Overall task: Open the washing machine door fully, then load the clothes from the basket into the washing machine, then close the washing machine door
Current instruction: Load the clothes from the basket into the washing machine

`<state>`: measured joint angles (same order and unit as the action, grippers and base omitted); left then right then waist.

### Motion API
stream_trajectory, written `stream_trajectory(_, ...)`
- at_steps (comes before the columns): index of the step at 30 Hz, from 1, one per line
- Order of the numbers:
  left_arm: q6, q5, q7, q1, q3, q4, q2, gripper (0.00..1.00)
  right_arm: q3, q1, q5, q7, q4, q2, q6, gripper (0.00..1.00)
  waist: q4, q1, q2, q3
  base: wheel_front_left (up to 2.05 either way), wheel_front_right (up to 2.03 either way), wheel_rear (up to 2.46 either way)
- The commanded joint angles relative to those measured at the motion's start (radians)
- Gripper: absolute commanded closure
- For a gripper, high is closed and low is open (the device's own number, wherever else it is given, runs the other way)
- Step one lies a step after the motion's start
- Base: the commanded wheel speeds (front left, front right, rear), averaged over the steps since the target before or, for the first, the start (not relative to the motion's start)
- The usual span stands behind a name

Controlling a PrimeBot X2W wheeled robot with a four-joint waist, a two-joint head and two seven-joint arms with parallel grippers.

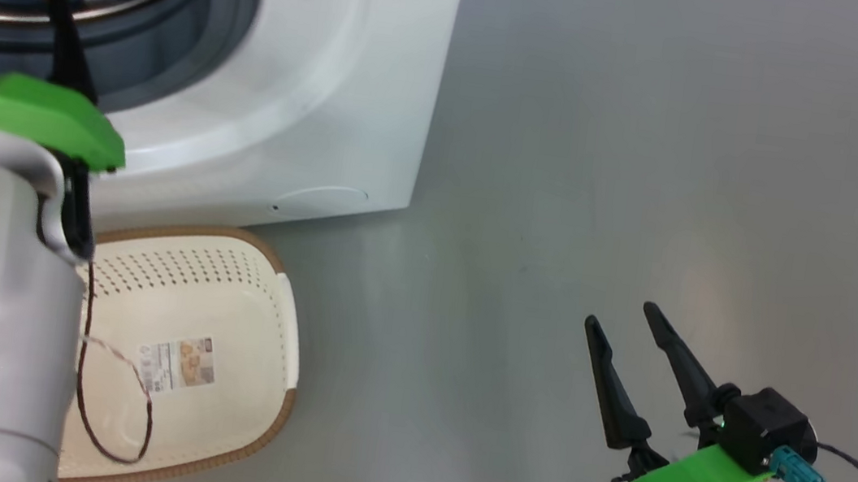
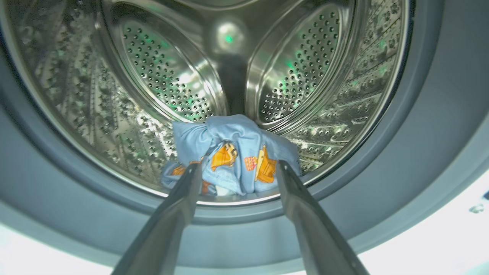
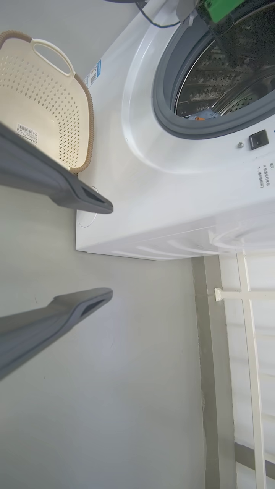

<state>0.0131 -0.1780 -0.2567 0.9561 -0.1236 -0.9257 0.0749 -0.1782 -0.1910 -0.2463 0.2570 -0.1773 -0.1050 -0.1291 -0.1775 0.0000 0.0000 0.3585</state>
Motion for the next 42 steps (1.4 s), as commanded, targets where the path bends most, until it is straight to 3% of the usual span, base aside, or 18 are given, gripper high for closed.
stream_trajectory(1, -0.002, 0.007, -0.005, -0.031, -0.011, 0.046, 0.031, 0.00, -0.012, 0.023, 0.003, 0.005, 0.018, -0.009, -0.002, 0.00, 0.030, 0.0000, 0.0000, -0.043, 0.00, 0.00, 0.00)
stream_trajectory(7, -0.035, 0.009, -0.005, -0.159, -0.010, 0.147, 0.003, 0.00, 0.000, 0.041, 0.004, 0.005, 0.016, -0.005, -0.002, 0.00, 0.044, 0.0000, 0.0000, -0.081, 0.00, 0.00, 0.00)
stream_trajectory(18, -0.060, -0.057, -0.005, -0.363, -0.044, 0.235, -0.021, 0.00, -0.016, 0.025, 0.012, 0.005, 0.014, 0.000, -0.002, 0.00, 0.046, 0.0000, 0.0000, -0.136, 0.00, 0.00, 0.00)
stream_trajectory(24, -0.073, -0.084, -0.005, -0.509, -0.015, 0.335, -0.024, 0.00, 0.002, 0.058, 0.012, 0.005, 0.006, -0.006, -0.002, 0.00, 0.061, 0.0000, 0.0000, -0.193, 0.00, 0.00, 0.00)
stream_trajectory(27, -0.064, -0.108, -0.005, -0.584, 0.021, 0.389, -0.024, 0.00, 0.011, 0.080, 0.014, 0.005, 0.007, -0.004, -0.002, 0.00, 0.072, 0.0000, 0.0000, -0.218, 0.00, 0.00, 0.00)
stream_trajectory(36, 0.021, -0.160, -0.005, -0.771, 0.079, 0.535, -0.024, 0.00, 0.022, 0.120, 0.013, 0.005, 0.001, -0.002, -0.002, 0.00, 0.111, 0.0000, 0.0000, -0.279, 0.00, 0.00, 0.00)
stream_trajectory(42, 0.044, -0.156, -0.005, -0.843, 0.114, 0.576, -0.025, 0.00, 0.027, 0.140, 0.012, 0.005, -0.002, -0.009, -0.002, 0.00, 0.139, 0.0000, 0.0000, -0.319, 0.00, 0.00, 0.00)
